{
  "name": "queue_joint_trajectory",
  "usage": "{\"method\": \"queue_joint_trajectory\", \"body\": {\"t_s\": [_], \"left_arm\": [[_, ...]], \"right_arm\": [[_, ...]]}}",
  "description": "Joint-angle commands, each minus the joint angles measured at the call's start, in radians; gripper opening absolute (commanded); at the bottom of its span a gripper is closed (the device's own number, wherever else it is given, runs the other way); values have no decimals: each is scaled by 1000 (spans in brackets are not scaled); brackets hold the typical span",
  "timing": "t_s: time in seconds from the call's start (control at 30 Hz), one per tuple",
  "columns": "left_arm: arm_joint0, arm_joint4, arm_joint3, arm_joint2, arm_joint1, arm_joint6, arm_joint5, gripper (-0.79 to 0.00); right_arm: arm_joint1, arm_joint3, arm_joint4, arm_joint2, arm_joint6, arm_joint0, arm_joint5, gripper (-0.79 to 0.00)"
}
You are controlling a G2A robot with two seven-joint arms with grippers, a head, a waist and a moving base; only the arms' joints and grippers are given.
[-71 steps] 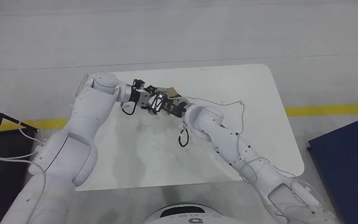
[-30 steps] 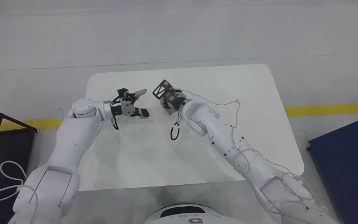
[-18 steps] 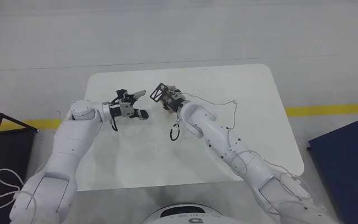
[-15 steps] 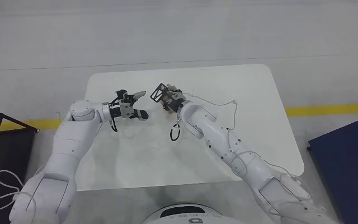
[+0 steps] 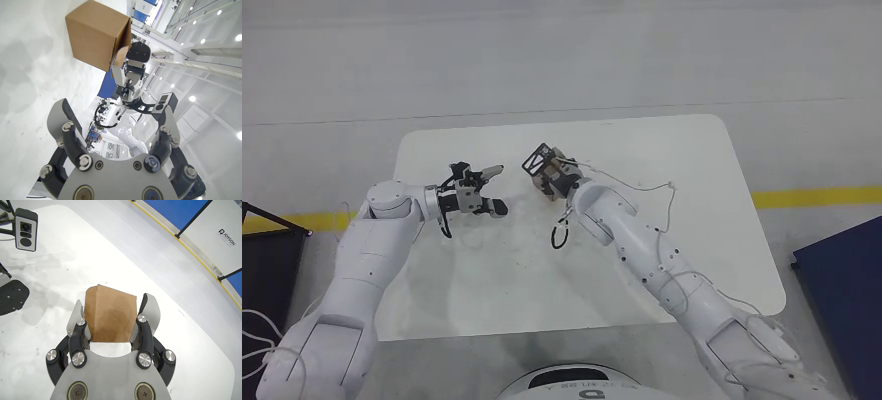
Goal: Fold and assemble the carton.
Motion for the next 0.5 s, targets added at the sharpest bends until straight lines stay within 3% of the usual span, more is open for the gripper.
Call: {"method": "queue_joint_trajectory", "body": {"t_s": [0.0,0.13,0.47], "left_arm": [[1,2,-2,0,1,-3,0,0],[2,0,-3,-1,2,-6,0,0],[-2,8,-8,-1,5,-7,5,0]], "right_arm": [[-1,8,21,10,3,0,-14,-151],[0,27,82,44,14,11,-50,-46],[-2,60,160,75,63,31,-114,-65]]}}
